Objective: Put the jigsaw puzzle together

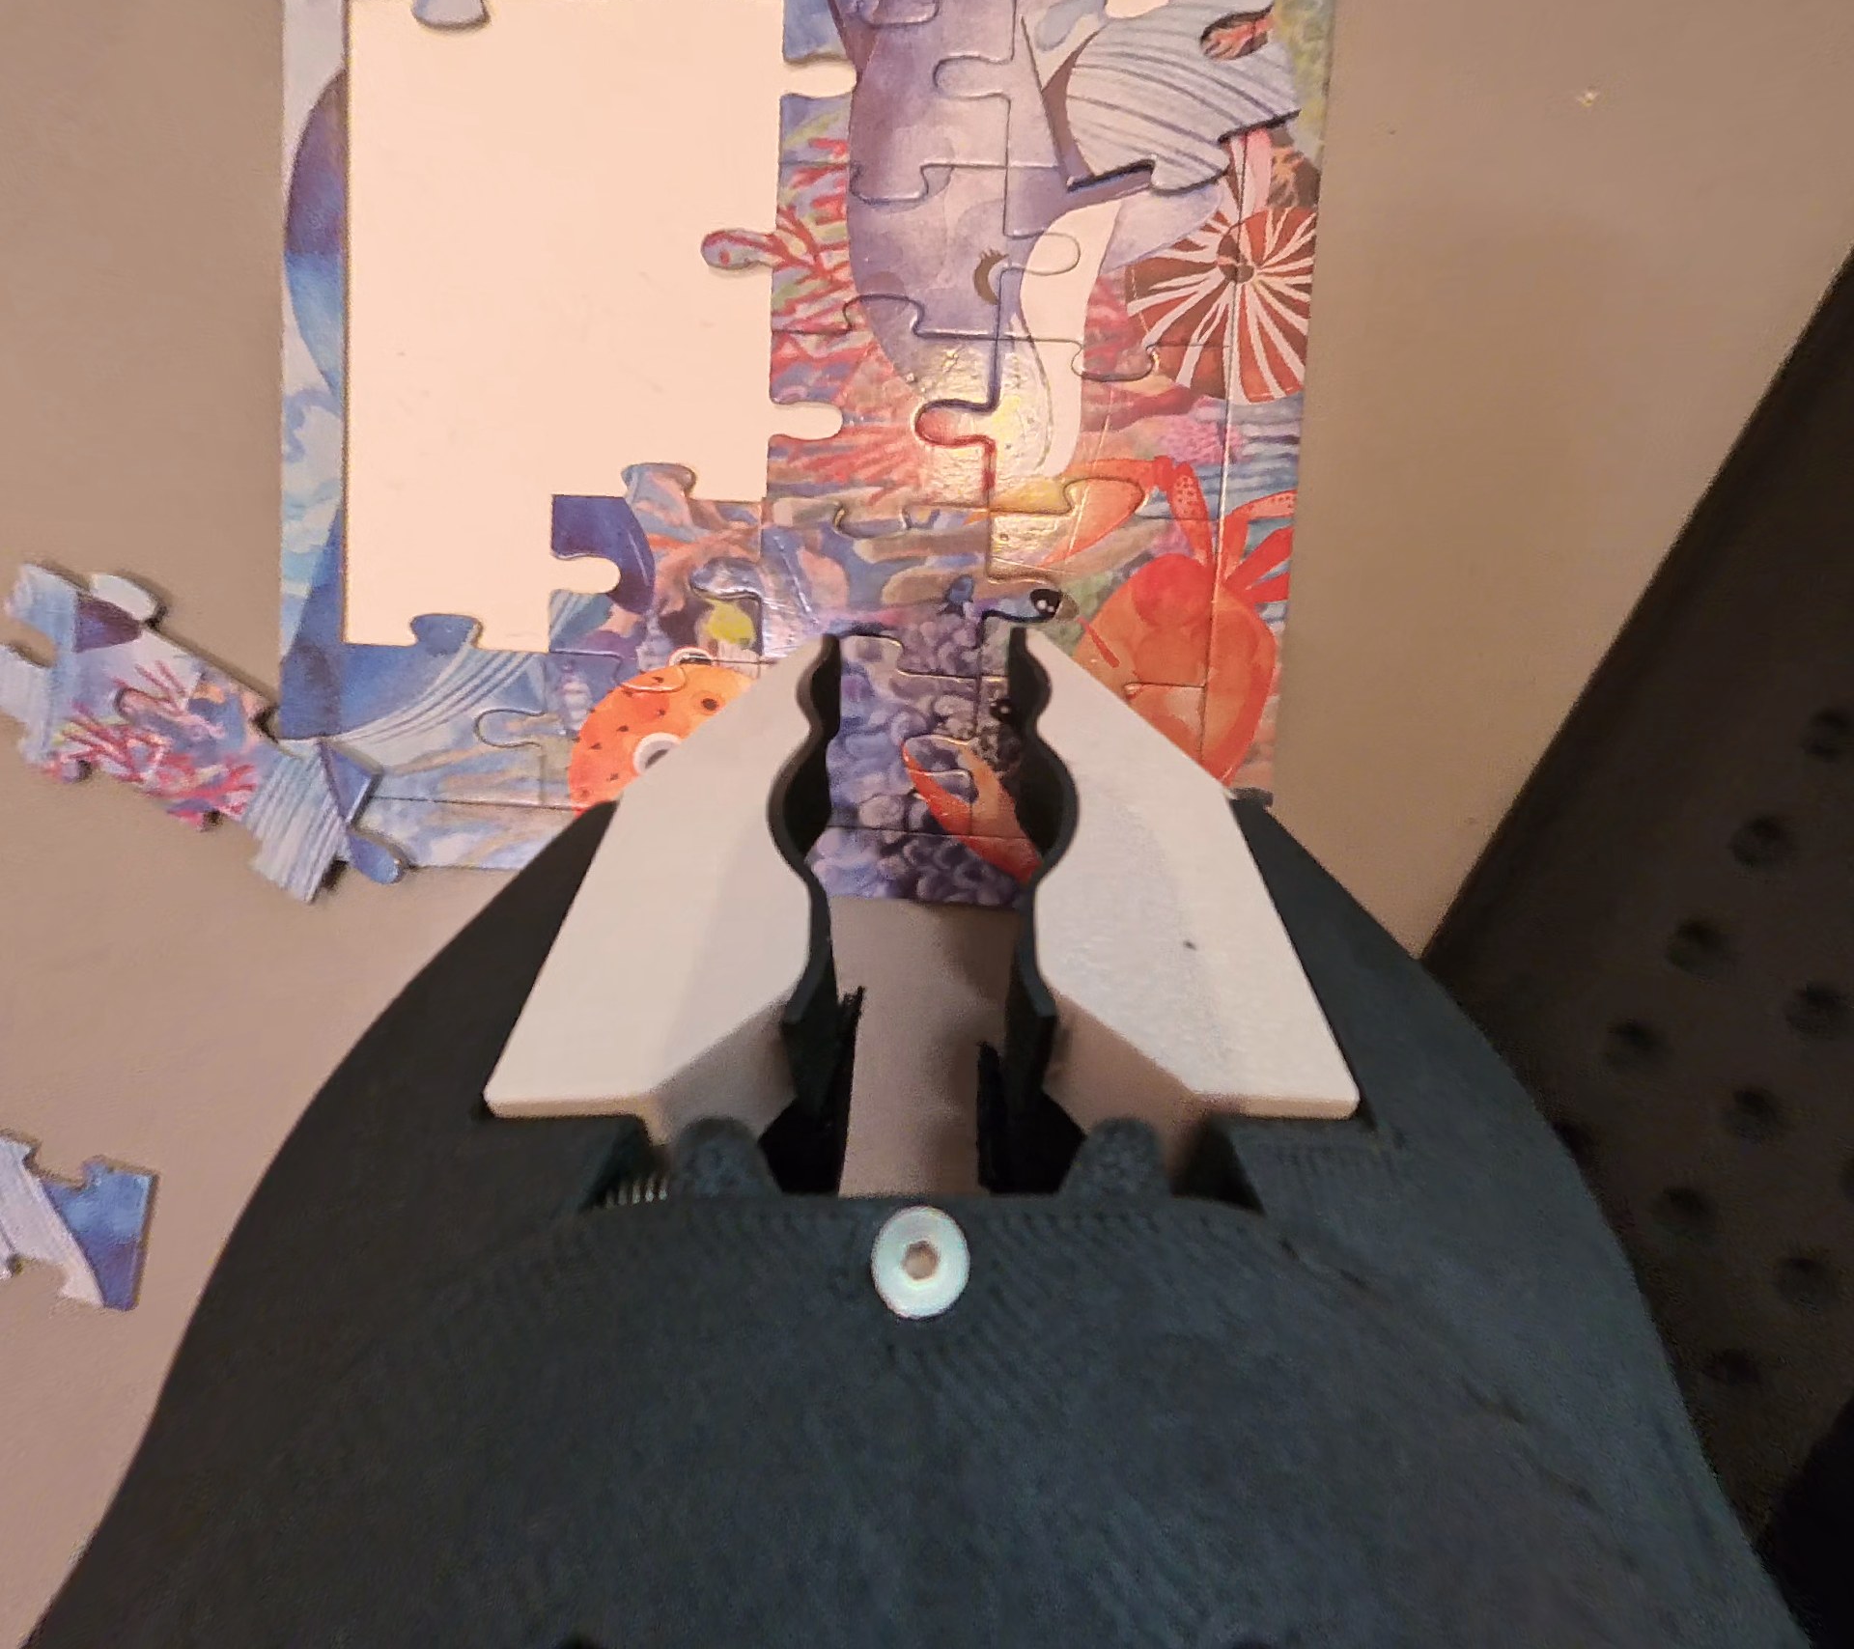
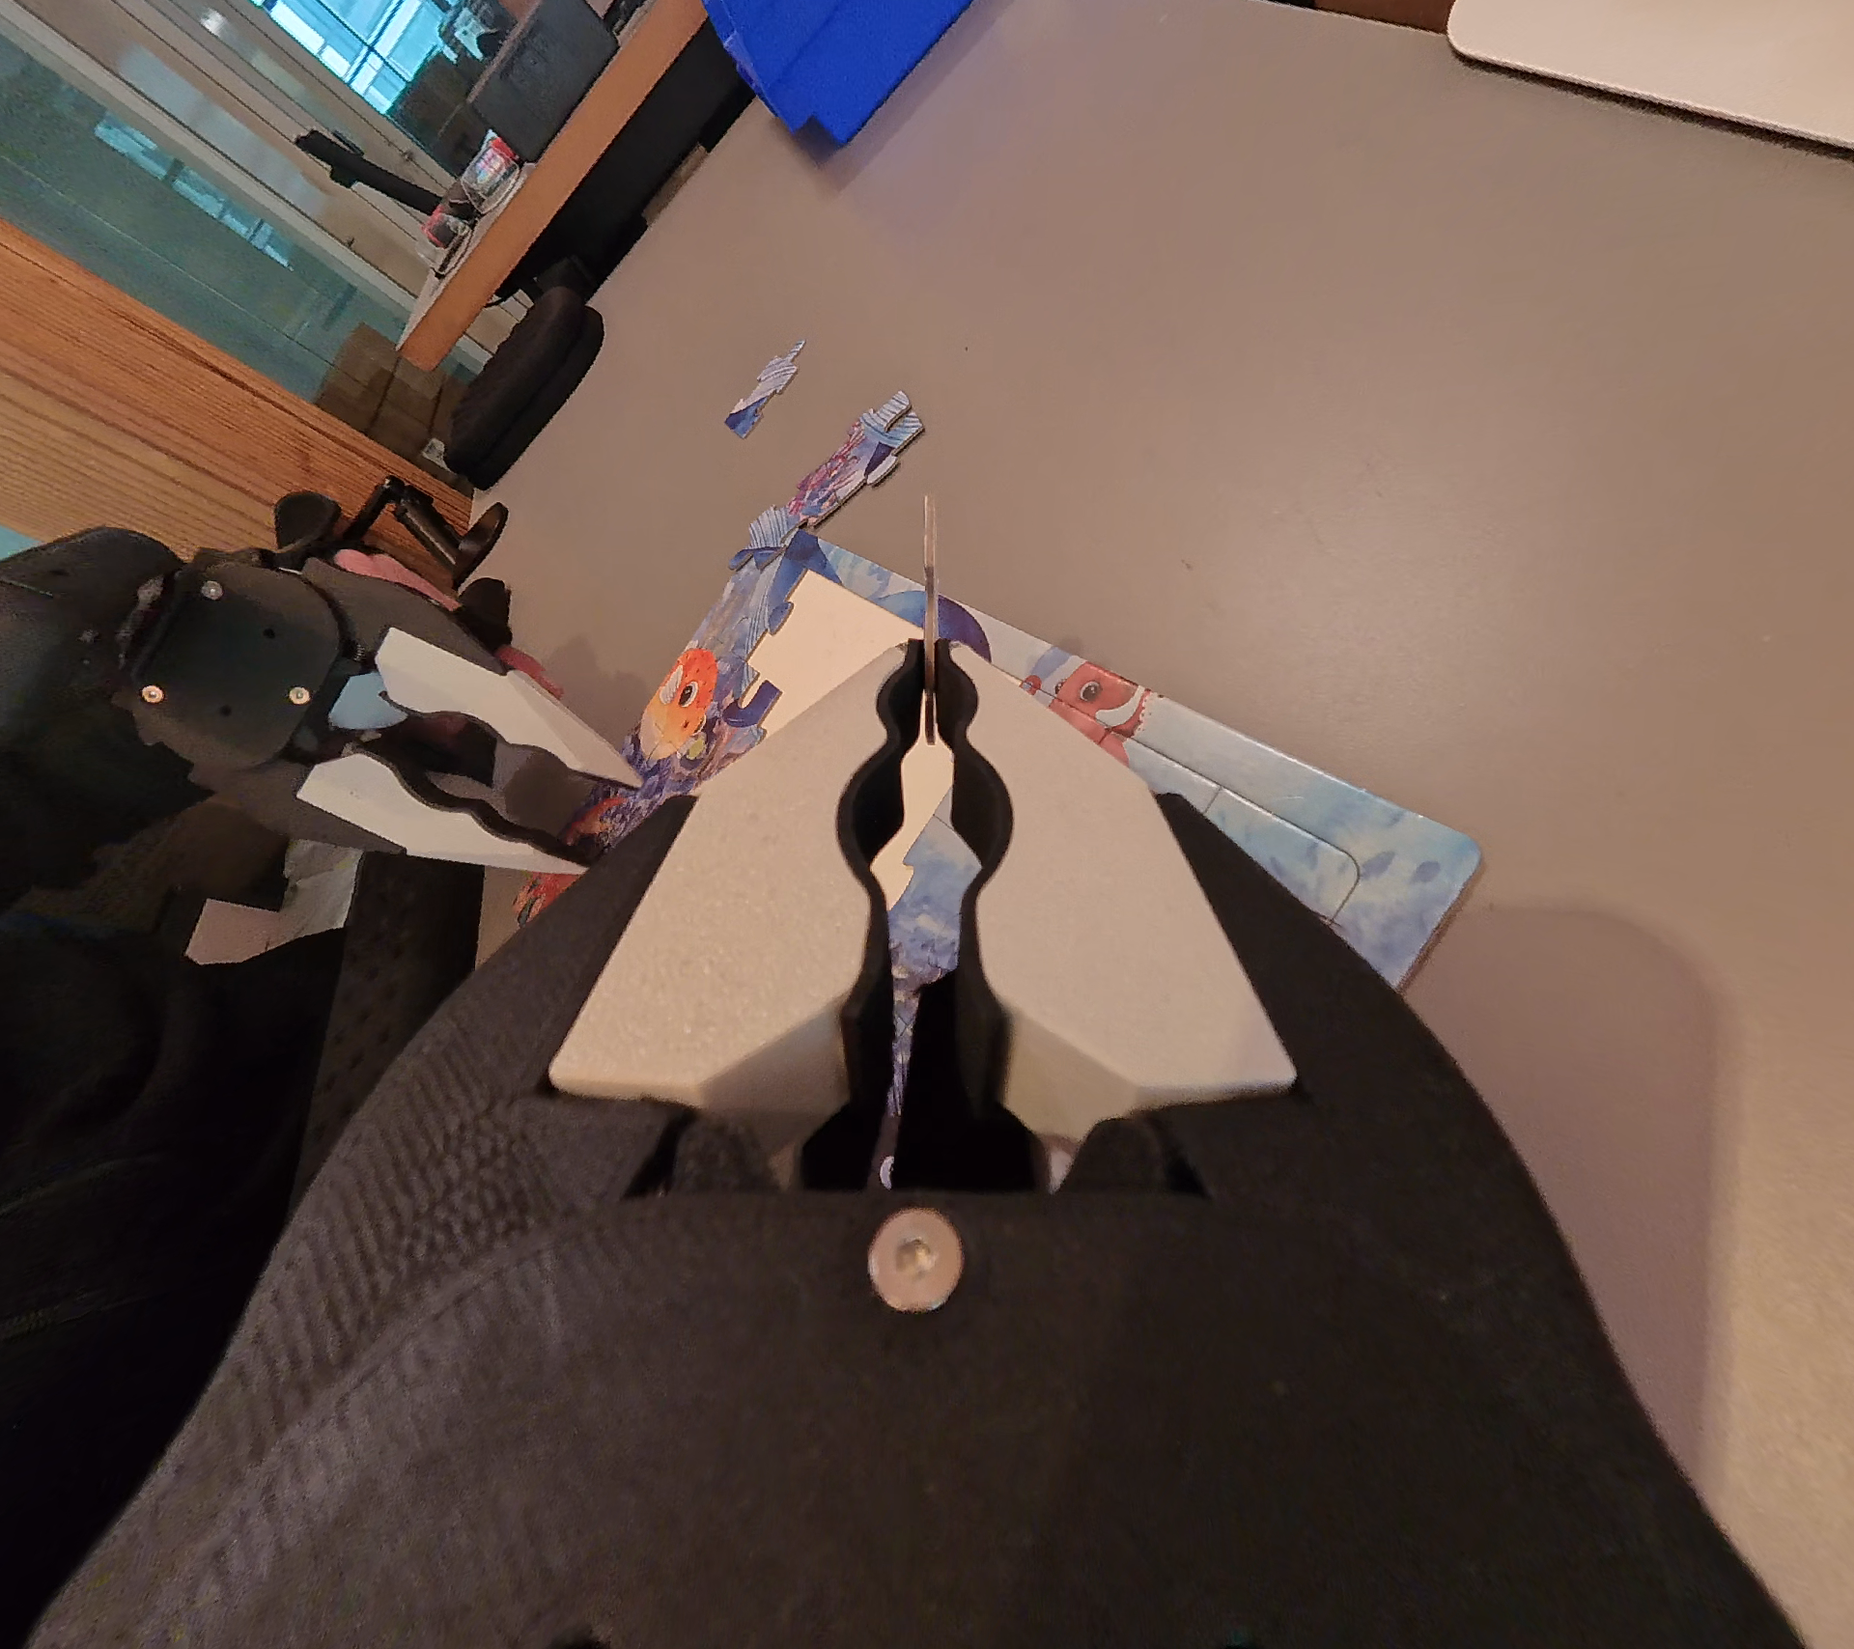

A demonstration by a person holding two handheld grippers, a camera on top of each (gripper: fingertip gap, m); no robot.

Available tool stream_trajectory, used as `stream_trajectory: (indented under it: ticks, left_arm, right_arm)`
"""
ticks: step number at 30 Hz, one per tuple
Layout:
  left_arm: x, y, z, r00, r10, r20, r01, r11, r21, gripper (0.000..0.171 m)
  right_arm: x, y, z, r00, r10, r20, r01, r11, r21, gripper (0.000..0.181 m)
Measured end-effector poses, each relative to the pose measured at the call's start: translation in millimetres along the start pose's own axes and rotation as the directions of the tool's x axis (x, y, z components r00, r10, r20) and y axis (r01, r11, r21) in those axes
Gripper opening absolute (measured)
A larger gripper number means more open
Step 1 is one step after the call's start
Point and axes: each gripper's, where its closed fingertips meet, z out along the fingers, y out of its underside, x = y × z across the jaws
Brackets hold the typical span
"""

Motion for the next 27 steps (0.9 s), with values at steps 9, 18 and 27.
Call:
stream_trajectory:
  ticks: [9, 18, 27]
  left_arm:
    - [11, -5, 13, 0.992, 0.096, -0.081, -0.095, 0.995, 0.022, 0.018]
    - [6, -13, 5, 0.994, 0.090, -0.054, -0.087, 0.995, 0.051, 0.013]
    - [-9, -3, 14, 0.998, 0.053, -0.019, -0.053, 0.999, 0.006, 0.000]
  right_arm:
    - [-2, 0, 0, 1.000, -0.004, 0.002, 0.004, 1.000, -0.001, 0.000]
    - [-1, -1, -1, 1.000, -0.001, 0.005, 0.001, 1.000, 0.005, 0.000]
    - [-3, -2, -1, 1.000, -0.006, 0.008, 0.006, 1.000, 0.006, 0.000]
